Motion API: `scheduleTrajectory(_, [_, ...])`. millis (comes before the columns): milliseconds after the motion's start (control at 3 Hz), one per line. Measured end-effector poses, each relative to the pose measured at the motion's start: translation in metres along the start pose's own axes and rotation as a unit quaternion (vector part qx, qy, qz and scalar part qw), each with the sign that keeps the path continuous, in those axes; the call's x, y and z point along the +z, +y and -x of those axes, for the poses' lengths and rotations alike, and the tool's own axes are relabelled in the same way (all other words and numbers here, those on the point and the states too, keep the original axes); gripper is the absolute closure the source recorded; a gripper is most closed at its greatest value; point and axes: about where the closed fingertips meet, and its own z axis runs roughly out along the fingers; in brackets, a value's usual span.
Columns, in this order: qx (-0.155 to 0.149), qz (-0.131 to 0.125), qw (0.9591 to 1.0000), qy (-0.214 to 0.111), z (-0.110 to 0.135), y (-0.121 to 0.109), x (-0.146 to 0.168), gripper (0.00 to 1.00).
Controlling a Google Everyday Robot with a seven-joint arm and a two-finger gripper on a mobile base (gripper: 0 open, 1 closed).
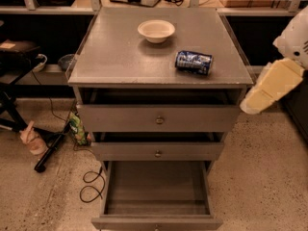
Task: Place pepsi can into bottom drawer
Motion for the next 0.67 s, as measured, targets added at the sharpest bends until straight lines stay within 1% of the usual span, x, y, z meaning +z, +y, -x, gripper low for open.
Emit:
scheduleTrajectory(333, [0.025,-0.004,0.9997,-0.003,0.0011,-0.0015,-0.0006,0.00])
scheduleTrajectory(667, [0.025,-0.004,0.9997,-0.003,0.0011,-0.0015,-0.0007,0.00])
